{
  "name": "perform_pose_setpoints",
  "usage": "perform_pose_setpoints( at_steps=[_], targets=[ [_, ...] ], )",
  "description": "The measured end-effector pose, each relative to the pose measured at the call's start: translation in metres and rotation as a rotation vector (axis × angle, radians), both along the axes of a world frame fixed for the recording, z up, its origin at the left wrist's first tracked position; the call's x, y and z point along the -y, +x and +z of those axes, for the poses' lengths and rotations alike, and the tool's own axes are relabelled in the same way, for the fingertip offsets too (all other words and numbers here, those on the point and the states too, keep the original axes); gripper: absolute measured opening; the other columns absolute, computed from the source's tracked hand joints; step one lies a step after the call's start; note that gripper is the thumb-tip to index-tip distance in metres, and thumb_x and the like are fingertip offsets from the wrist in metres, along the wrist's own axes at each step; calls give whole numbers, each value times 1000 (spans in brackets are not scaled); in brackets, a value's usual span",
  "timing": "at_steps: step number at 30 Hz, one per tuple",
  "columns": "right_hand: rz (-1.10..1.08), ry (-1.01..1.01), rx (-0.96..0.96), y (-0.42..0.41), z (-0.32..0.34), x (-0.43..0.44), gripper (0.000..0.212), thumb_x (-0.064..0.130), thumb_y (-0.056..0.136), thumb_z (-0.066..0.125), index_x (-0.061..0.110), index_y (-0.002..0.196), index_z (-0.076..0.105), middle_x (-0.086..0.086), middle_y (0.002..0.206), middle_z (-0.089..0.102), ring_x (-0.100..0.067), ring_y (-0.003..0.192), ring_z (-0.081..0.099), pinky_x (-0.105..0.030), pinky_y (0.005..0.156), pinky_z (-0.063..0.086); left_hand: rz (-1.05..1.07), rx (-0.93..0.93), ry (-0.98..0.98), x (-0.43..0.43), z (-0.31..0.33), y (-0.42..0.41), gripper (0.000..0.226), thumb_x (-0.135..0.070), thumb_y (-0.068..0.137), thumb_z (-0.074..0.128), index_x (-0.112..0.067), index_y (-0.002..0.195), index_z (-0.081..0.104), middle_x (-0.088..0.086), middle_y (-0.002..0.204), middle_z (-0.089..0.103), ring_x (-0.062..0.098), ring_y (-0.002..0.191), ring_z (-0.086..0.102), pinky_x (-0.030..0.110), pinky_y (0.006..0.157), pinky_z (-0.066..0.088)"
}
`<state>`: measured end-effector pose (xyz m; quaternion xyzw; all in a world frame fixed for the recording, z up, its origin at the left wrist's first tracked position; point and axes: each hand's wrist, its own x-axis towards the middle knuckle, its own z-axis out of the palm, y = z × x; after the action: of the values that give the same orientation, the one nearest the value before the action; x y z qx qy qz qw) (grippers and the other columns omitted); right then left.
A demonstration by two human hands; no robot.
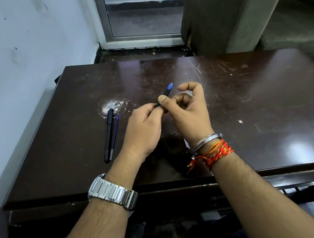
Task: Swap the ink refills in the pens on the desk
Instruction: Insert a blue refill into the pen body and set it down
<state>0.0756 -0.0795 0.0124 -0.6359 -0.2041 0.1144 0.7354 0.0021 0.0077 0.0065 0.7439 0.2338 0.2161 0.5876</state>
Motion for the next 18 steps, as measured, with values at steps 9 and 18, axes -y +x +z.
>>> perform_pose_setpoints(
  at_steps=[9,18],
  targets=[
    [17,106,-227,-2,6,-3,16,9,84,73,3,93,61,-5,68,58,0,45,52,-13,44,40,16,51,-13,-1,0,2,31,-35,86,48,-19,78,74,-18,54,58,2,60,50,31,69,38],
    [-7,185,-287,-2,7,-3,24,7,78,78,11,89,57,-6,71,57,-5,48,53,-16,45,43,-3,47,-8,2,3,1,29,-35,85,50,-23,71,71,-15,58,61,2,58,51,31,67,39]
  ],
)
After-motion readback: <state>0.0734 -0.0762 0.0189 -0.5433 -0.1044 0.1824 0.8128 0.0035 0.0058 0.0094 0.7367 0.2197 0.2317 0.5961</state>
